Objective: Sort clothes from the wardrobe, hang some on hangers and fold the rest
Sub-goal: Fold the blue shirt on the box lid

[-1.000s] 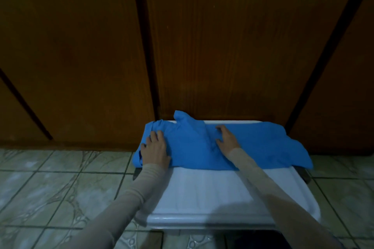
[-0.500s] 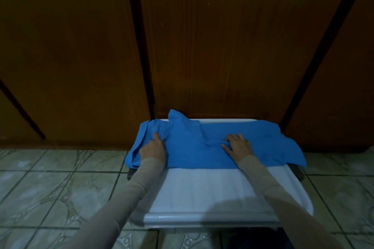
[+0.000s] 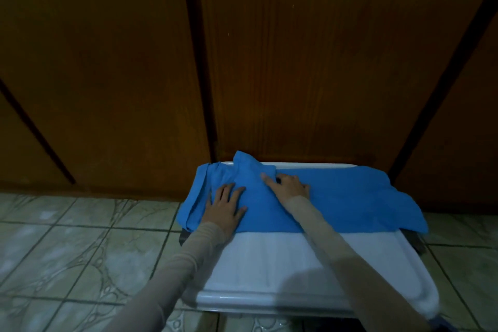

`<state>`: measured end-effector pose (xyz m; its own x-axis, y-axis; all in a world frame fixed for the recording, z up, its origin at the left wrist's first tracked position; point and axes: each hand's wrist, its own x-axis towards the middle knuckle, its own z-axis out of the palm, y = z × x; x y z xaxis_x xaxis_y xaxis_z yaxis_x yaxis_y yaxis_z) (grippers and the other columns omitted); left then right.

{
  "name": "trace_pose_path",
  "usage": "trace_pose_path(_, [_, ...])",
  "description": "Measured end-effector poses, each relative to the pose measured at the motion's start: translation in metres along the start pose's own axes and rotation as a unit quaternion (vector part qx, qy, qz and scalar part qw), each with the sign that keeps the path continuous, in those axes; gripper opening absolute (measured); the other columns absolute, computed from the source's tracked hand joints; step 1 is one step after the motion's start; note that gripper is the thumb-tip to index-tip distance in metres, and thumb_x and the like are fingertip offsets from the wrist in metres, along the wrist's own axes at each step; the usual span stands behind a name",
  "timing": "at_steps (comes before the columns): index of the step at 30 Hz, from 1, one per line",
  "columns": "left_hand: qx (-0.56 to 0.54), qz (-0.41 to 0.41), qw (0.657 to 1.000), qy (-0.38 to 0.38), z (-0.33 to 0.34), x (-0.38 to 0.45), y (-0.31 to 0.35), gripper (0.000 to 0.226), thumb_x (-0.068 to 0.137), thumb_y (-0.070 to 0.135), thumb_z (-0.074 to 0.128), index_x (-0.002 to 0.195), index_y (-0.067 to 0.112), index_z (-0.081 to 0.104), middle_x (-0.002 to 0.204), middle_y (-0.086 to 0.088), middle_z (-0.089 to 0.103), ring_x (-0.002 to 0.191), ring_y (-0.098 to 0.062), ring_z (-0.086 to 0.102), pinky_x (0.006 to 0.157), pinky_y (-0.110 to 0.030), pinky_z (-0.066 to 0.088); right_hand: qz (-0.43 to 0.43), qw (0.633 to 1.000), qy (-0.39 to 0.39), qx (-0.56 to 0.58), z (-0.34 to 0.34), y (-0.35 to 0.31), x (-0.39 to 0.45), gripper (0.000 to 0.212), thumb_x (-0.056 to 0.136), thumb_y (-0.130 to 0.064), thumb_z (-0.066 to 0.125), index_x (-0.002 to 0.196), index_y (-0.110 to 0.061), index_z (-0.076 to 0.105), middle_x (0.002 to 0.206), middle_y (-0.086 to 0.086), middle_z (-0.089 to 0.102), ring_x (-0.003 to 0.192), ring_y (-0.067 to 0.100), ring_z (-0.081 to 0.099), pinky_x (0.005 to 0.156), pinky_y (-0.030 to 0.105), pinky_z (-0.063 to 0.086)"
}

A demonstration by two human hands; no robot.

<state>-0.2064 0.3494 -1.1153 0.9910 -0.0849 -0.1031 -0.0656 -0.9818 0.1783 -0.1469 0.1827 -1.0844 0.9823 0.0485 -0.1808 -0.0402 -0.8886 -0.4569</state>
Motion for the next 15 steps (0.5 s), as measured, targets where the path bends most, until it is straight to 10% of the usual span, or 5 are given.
trace_pose_path(5, [-0.118, 0.008, 0.992, -0.033, -0.01, 0.012, -0.01, 0.061, 0.093, 0.032, 0.052, 0.145, 0.028, 0.022, 0.155, 0.001, 0.01, 0.143, -0.024, 0.005, 0.116, -0.039, 0.007, 0.11, 0.973, -0.055, 0.194, 0.01, -0.017, 0.034, 0.062, 0.086, -0.044, 0.059, 0.138, -0.017, 0.041, 0.14, 0.007, 0.046, 0.125, 0.031, 0.045, 0.107, 0.047, 0.031])
trace_pose_path(11, [-0.282, -0.023, 0.959, -0.013, -0.011, 0.018, -0.011, 0.037, 0.096, 0.013, 0.043, 0.132, 0.019, 0.047, 0.15, -0.001, 0.026, 0.138, -0.023, 0.017, 0.106, -0.024, 0.012, -0.017, 0.894, -0.048, 0.445, 0.003, -0.024, 0.02, 0.034, 0.087, 0.012, 0.052, 0.119, -0.002, 0.05, 0.126, 0.02, 0.056, 0.106, 0.033, 0.056, 0.081, 0.033, 0.046])
trace_pose_path(15, [-0.51, -0.077, 0.856, 0.032, -0.017, 0.008, -0.004, 0.05, 0.09, 0.053, 0.037, 0.108, 0.015, 0.064, 0.137, -0.005, 0.047, 0.133, -0.023, 0.036, 0.113, -0.032, 0.023, -0.086, 0.901, -0.071, 0.42, 0.001, -0.014, 0.015, 0.047, 0.083, 0.026, 0.04, 0.124, 0.004, 0.047, 0.112, 0.017, 0.057, 0.096, 0.025, 0.053, 0.067, 0.021, 0.05])
